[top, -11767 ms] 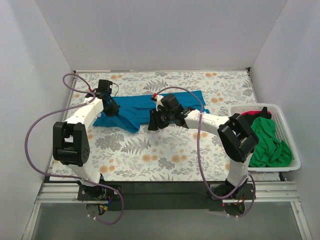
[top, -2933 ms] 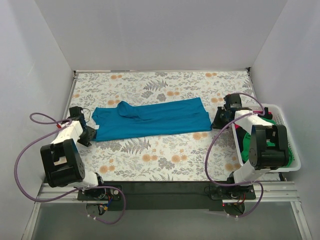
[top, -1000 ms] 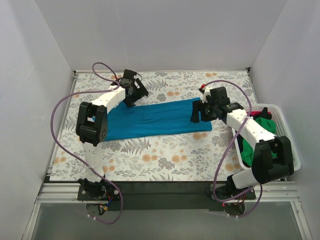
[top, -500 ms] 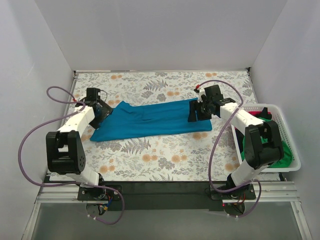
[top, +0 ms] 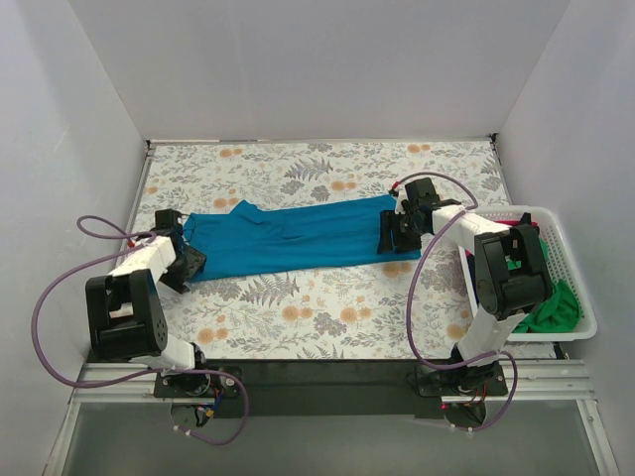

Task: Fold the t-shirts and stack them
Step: Fold the tshirt

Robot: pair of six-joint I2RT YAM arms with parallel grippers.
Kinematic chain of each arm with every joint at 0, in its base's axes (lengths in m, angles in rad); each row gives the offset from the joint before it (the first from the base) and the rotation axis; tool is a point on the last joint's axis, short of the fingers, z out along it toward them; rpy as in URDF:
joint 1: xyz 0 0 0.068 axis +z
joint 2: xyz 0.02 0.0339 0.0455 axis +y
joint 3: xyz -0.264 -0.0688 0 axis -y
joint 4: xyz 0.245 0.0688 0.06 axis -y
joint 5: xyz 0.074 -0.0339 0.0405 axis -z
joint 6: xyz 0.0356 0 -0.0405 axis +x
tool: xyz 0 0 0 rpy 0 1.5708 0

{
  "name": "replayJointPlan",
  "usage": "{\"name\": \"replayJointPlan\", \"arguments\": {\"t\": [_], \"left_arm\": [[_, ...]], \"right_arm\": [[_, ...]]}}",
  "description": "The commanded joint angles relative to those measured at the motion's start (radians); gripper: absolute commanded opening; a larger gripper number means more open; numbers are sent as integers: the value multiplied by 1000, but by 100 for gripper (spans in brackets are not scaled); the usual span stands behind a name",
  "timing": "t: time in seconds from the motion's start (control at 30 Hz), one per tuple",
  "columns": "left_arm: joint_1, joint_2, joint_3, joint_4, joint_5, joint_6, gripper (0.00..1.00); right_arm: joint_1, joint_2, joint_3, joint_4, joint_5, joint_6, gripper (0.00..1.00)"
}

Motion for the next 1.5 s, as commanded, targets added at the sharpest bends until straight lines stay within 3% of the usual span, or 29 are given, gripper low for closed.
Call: {"name": "replayJointPlan", "arguments": {"t": [0.0,0.3,0.47,0.53,0.67,0.73,0.93,1.23,1.47], "left_arm": [[21,49,11,24,-29,3,60],[21,426,374,12,-4,35,59],[-2,719,820,-61,28,86,59],[-34,793,1027,-83,34,144,64],[-94,884,1254,-112,-47,213,78],[-120,853,1251,-103,-96,206,84],[-238,623,1076,-85,-287,154,85],[-401,470,757,-109,-170,60,76],[-433,537,715,-94,-84,43,74]], "right_arm": [[-6,1,-26,-53,22,11,64],[72,-5,-98,-245,-56,-52,64],[198,-46,-125,-421,-133,-130,65],[224,-61,-112,-466,-154,-153,65],[262,-101,18,-538,-173,-212,66],[262,-129,102,-518,-99,-219,67],[253,-79,216,-443,139,-236,68],[238,81,264,-386,127,-267,63],[239,109,150,-325,88,-255,61]]}}
